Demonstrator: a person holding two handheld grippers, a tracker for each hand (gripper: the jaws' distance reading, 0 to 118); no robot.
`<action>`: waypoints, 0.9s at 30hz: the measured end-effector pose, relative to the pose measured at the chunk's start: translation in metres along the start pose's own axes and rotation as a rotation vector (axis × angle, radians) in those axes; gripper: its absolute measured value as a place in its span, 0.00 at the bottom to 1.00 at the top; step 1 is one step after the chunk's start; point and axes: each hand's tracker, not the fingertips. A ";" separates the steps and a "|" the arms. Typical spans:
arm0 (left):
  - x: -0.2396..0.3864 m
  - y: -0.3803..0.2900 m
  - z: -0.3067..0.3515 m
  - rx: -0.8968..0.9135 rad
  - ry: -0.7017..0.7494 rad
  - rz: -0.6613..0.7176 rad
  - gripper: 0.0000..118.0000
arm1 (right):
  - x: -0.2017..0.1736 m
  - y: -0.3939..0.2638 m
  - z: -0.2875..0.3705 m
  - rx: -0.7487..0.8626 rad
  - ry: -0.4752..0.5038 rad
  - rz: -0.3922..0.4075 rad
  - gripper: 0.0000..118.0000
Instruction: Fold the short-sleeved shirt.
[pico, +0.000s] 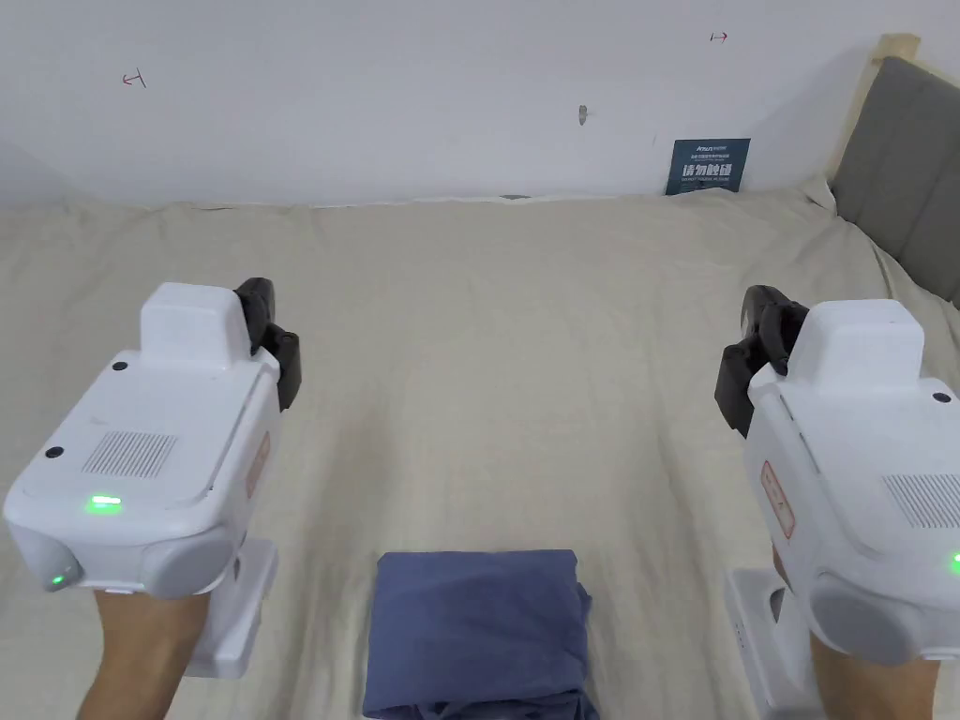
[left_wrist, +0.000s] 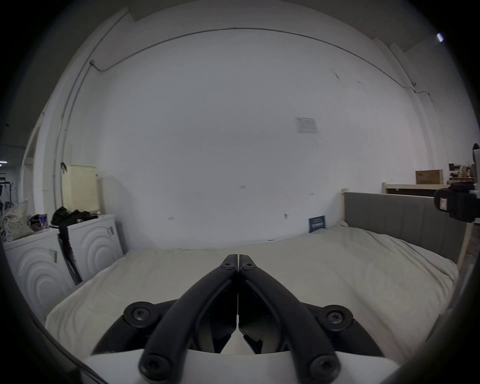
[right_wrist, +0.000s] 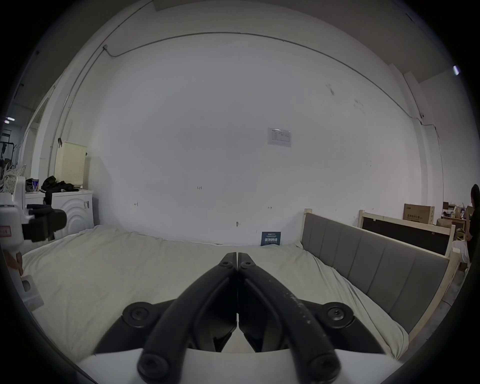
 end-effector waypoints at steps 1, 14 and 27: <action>-0.005 -0.001 0.001 0.005 0.008 0.003 0.00 | -0.002 -0.001 0.000 0.004 0.000 0.003 0.01; -0.028 -0.011 0.005 -0.001 0.057 0.070 0.00 | -0.015 -0.009 -0.006 -0.017 0.024 0.014 0.01; -0.034 -0.029 0.009 -0.048 0.051 0.109 0.00 | -0.067 -0.127 -0.035 -0.298 0.130 0.014 0.01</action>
